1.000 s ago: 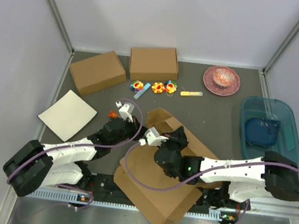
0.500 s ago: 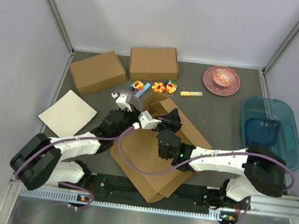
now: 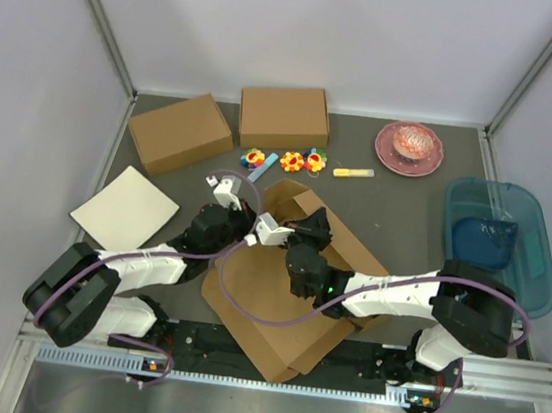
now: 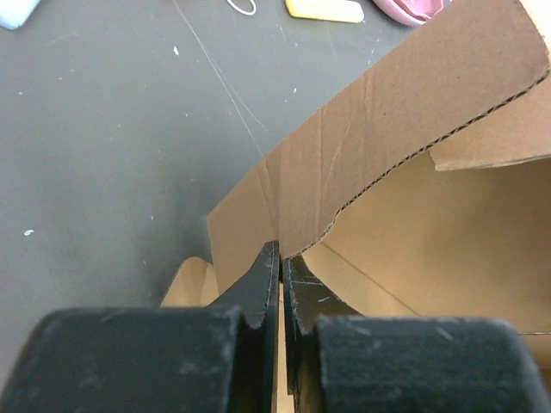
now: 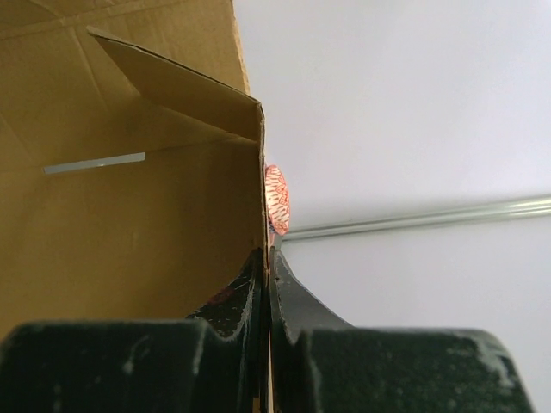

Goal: Fold the paper box

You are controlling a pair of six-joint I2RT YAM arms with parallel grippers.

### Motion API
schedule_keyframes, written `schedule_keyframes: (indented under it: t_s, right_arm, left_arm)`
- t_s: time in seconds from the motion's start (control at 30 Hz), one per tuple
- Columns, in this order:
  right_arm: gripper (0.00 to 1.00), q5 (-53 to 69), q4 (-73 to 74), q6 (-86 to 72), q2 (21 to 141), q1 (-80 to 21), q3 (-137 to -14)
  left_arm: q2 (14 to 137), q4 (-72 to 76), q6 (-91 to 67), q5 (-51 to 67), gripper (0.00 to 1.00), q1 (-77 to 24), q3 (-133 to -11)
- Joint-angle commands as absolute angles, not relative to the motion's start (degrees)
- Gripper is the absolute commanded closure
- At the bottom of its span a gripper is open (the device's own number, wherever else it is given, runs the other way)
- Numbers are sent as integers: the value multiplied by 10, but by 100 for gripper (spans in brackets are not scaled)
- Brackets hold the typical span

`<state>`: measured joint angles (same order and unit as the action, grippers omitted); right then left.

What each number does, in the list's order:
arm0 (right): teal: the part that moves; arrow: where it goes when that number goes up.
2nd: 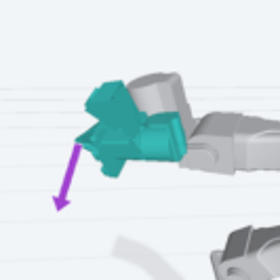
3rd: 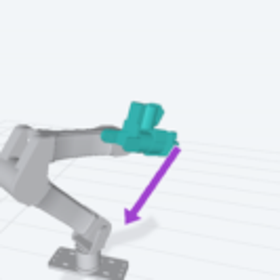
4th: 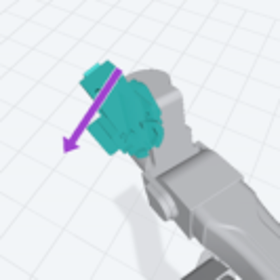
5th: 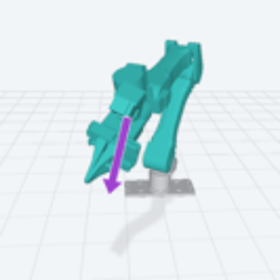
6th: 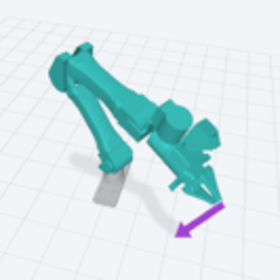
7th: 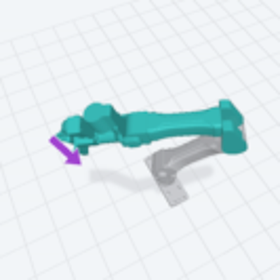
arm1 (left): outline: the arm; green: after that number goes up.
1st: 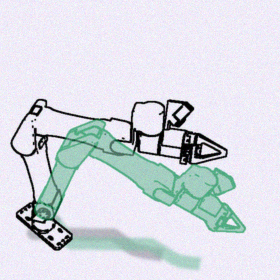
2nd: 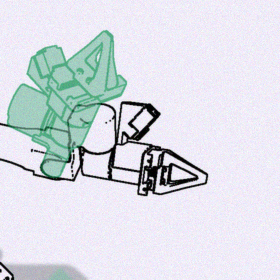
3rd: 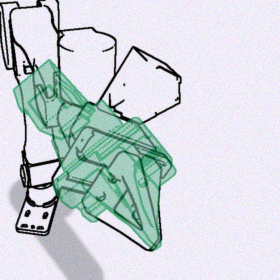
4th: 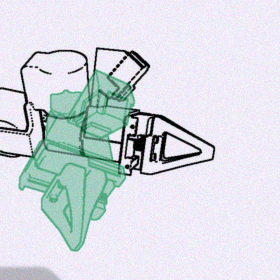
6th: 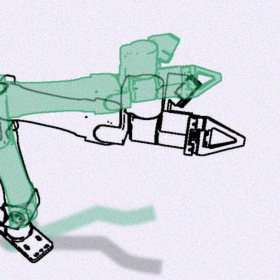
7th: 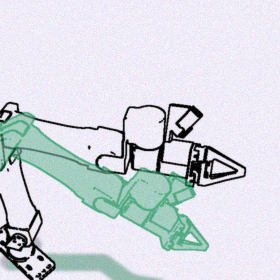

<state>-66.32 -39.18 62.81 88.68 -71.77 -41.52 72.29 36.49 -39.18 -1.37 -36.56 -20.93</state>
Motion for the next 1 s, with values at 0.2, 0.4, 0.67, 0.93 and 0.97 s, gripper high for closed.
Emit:
schedule_keyframes:
  t_s: [0.2, 0.4, 0.67, 0.93, 0.97]
  right_arm:
    - [100, -632, -388, 576, 906, -721, -396]
    - [100, -633, -395, 583, 904, -720, -393]
    - [100, -640, -441, 618, 912, -720, -386]
    - [100, -643, -453, 624, 919, -720, -387]
    - [100, -642, -453, 624, 918, -721, -387]
  left_arm:
    - [765, 441, -495, 163, 100, -361, -244]
    - [766, 494, -520, 192, 100, -359, -212]
    - [728, 548, -540, 206, 100, -359, -171]
    - [737, 509, -523, 228, 100, -369, -172]
    - [753, 513, -519, 227, 100, -371, -165]
